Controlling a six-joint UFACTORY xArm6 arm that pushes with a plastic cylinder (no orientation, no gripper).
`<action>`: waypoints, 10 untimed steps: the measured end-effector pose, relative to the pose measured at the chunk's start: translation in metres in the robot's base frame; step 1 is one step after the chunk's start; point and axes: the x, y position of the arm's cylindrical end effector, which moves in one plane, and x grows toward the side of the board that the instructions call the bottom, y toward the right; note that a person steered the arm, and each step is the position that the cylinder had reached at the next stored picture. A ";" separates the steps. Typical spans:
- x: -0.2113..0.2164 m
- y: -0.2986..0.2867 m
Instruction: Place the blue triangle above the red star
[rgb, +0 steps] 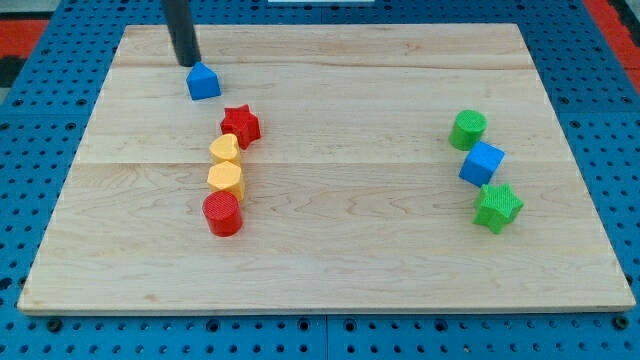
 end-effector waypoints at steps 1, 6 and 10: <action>0.026 0.006; 0.041 0.064; 0.014 0.083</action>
